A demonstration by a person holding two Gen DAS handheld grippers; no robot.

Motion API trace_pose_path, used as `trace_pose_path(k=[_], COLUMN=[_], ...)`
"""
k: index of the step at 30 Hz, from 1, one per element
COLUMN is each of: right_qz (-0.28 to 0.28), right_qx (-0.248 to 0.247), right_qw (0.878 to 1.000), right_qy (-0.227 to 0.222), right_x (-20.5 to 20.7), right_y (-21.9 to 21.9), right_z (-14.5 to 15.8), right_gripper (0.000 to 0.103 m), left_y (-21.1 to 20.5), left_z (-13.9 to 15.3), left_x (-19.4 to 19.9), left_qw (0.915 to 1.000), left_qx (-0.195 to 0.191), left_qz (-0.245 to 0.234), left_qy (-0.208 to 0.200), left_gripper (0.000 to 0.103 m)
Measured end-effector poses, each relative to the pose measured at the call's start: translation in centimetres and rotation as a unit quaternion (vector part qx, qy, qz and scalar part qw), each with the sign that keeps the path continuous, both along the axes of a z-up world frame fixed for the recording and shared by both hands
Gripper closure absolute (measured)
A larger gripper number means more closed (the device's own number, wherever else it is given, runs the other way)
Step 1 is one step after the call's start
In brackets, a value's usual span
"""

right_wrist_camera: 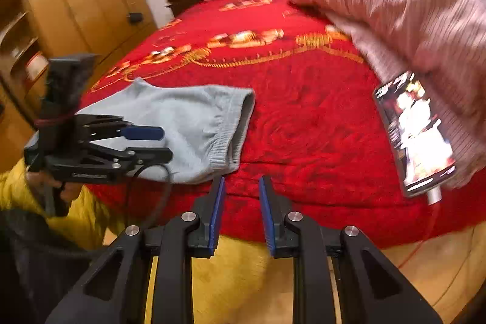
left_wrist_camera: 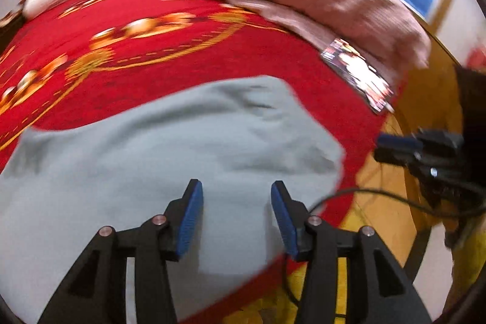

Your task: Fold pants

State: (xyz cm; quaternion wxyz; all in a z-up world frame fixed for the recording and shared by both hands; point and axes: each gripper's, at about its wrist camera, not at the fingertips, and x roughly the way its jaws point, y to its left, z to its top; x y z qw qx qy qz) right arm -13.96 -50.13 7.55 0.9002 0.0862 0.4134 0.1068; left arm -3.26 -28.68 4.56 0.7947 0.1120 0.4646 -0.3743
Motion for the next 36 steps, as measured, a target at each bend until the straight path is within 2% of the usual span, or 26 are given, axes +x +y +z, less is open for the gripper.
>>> trace_pose_path(k=[3,7,11,15,16,17,18,19,21,27,32,36], right_qz=[0.01,0.004,0.0,0.0,0.0,0.0,0.0,0.001,0.001,0.018,0.06,0.08], right_qx=[-0.034,-0.066,-0.051,-0.032,-0.027,-0.019,-0.013,-0.006,0.003,0.023,0.03,0.027], right_qw=[0.999,0.998,0.999,0.999,1.0,1.0,1.0,1.0,1.0,0.999,0.998,0.996], right_qy=[-0.004,0.016,0.017,0.007,0.005,0.002,-0.001,-0.004,-0.01,-0.025,-0.017,-0.016], right_x=[-0.9,0.0,0.5,0.8,0.9,1.1,1.2,1.5,2.2,5.6,9.2,11.8], right_y=[-1.6,-2.5,-2.3,-1.7,-1.7,-1.6,-1.5,-1.4,-1.3,-0.1,2.3,4.3], right_z=[1.1,0.0,-1.8,-3.0,-3.1,-3.3,-3.4,-3.4,-3.4,-3.1,-3.6,-4.4], right_gripper=[0.076,0.075,0.075,0.075,0.075,0.075,0.075,0.075,0.073,0.053,0.052,0.052], left_y=[-2.0,-3.6,-5.6,-7.6,-7.9,-8.0,-8.0,-7.8,-7.2,-4.5,-2.6,-1.7], left_z=[0.3,0.8,0.5,-0.4,-0.7,-0.9,-1.0,-1.0,-0.5,3.5,5.4,6.6], left_x=[-1.5,-2.7,-3.7,-3.9,-3.9,-3.7,-3.5,-3.3,-2.9,-1.6,0.4,1.0], left_qw=[0.9996,0.9989,0.9978,0.9975,0.9973,0.9972,0.9972,0.9977,0.9988,0.9979,0.9947,0.9917], left_qx=[0.004,-0.001,0.001,0.027,0.033,0.036,0.037,0.027,0.006,-0.047,-0.072,-0.088], left_qz=[-0.026,-0.045,-0.066,-0.063,-0.058,-0.054,-0.052,-0.056,-0.045,0.0,0.046,0.065], left_qy=[-0.007,-0.008,-0.006,-0.02,-0.029,-0.036,-0.038,-0.027,-0.015,-0.045,-0.056,-0.067], left_gripper=[0.053,0.053,0.053,0.053,0.056,0.071,0.08,0.092,0.095,0.096,0.096,0.097])
